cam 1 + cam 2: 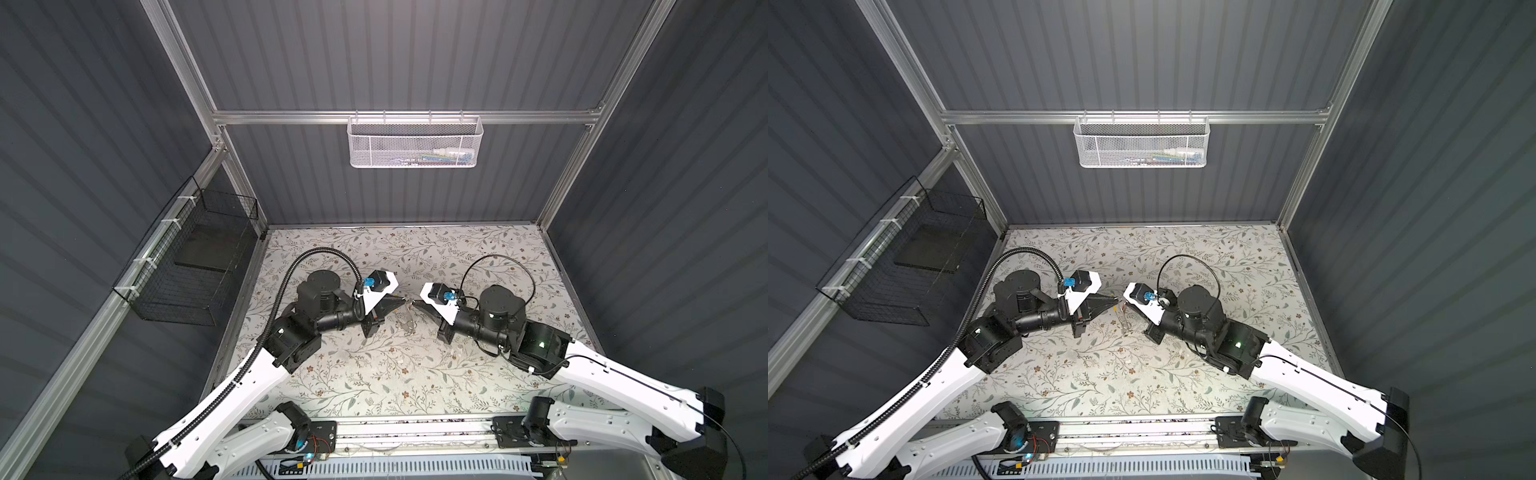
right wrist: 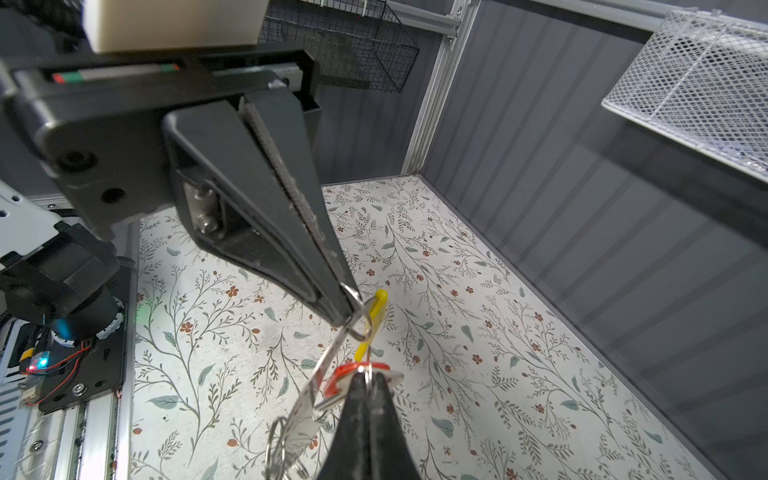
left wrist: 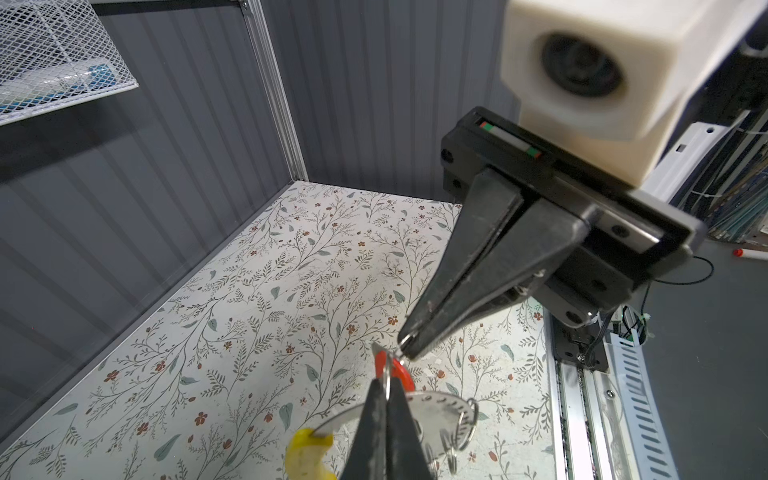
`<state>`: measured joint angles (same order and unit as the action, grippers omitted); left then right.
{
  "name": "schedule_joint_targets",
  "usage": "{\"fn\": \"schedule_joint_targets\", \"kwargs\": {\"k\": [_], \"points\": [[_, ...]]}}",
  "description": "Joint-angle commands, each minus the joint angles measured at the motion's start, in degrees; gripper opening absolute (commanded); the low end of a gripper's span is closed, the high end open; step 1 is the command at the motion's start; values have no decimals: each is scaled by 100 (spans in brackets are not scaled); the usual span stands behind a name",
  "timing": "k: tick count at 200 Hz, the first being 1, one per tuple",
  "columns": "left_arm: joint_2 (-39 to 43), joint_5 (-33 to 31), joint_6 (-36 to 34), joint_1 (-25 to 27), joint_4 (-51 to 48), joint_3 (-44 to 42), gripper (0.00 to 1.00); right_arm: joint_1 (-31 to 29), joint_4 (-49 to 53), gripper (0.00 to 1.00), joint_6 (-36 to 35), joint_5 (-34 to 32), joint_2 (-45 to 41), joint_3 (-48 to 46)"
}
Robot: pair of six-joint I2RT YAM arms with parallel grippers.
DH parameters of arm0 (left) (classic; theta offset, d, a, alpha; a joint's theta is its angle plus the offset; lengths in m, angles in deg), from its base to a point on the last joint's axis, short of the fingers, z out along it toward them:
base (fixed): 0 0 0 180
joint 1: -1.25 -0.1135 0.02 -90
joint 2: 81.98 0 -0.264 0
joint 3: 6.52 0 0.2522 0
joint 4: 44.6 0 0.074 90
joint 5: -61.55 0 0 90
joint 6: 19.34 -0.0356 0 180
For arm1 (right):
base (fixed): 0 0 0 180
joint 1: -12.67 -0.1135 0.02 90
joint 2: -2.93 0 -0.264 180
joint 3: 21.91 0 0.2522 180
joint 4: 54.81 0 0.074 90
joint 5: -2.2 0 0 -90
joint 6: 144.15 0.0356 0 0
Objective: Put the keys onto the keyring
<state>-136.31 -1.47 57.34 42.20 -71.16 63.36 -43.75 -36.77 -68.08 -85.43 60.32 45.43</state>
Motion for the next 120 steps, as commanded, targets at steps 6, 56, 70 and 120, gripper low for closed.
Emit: {"fn": "schedule_joint_targets", "kwargs": {"k": [6, 56, 70, 120], "points": [[27, 26, 23, 10, 22, 43, 0, -26, -119, 1, 74, 0, -100, -32], [10, 139, 16, 18, 13, 48, 0, -34, -102, 1, 86, -2, -78, -6], [-1, 179, 14, 18, -2, 49, 0, -35, -111, 1, 93, -17, -67, -6], [-52, 238, 14, 18, -30, 78, 0, -42, -106, 1, 91, -24, -69, 3]]}}
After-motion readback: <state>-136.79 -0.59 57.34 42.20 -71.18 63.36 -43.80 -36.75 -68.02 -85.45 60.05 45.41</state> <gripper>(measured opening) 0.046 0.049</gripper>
